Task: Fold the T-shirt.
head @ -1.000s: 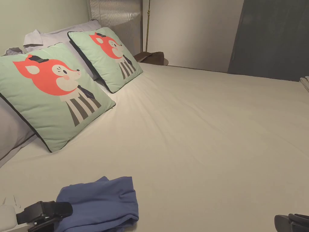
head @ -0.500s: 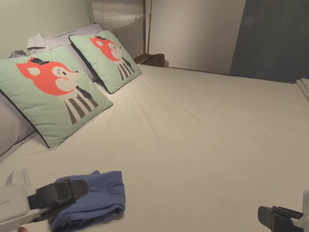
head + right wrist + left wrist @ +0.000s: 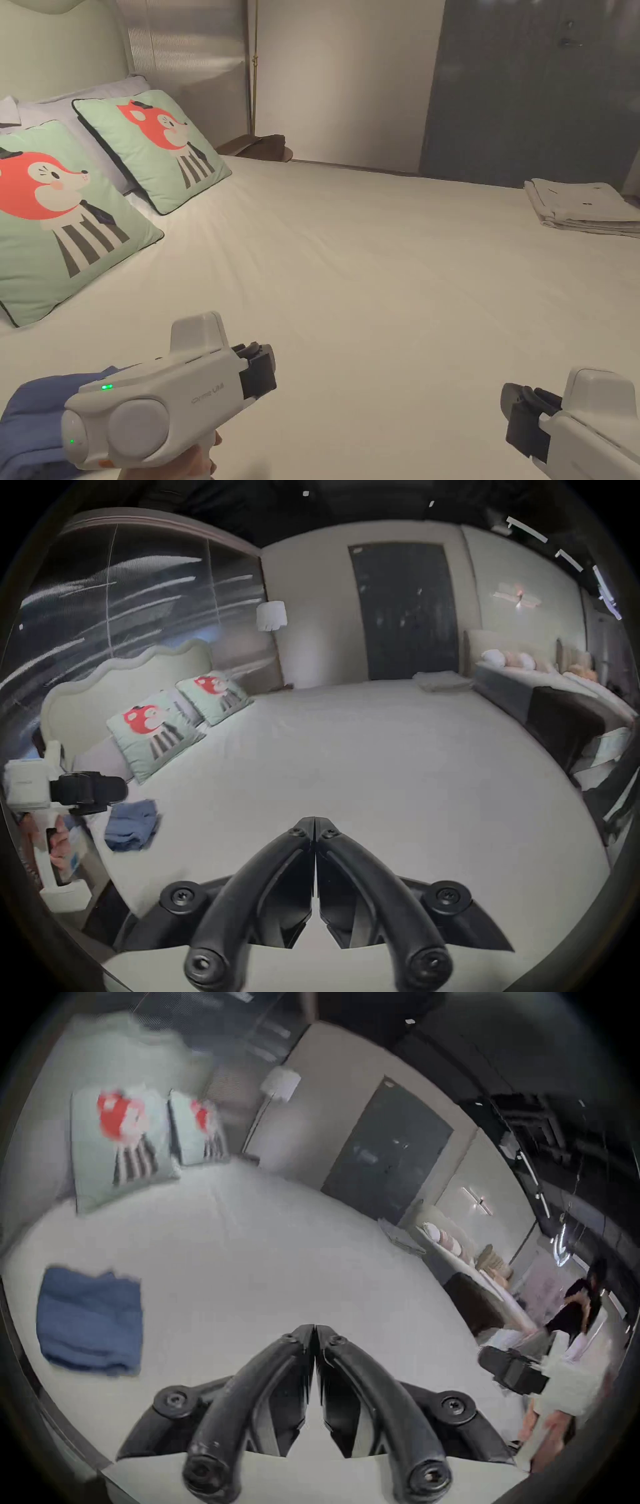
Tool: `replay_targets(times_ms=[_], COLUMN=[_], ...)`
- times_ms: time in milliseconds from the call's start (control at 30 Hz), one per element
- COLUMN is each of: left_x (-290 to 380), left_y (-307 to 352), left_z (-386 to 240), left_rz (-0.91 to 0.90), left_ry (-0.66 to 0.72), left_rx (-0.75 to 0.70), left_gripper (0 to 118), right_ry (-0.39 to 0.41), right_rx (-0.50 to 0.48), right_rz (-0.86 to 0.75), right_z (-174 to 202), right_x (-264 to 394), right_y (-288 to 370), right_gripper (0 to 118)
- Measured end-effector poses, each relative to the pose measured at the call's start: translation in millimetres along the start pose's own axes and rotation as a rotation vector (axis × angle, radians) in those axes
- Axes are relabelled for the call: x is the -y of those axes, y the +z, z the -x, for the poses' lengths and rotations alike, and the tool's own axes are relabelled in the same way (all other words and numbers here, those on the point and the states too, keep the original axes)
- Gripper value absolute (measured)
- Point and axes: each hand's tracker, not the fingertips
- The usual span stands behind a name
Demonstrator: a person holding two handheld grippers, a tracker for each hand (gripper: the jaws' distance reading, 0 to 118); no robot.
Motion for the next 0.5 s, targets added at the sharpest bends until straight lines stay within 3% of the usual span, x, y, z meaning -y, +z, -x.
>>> replay_targets(times_ms=[200, 500], left_x=[-6.4, -8.1], left_y=[2.7, 4.2], left_z=[-84.9, -127.6], left_rz=[-0.291, -0.502], left_ry=[-0.276, -0.381], left_rx=[-0.043, -0.080], left_gripper=[0, 0], right_ry=[0.095, 0.204], right_rx=[0.159, 0.298], right_rz=[-0.282, -0.538], right_z=[-11.7, -16.2], right_x=[-36.6, -66.5], right_y=[25.8, 48.3], right_gripper=[0, 0])
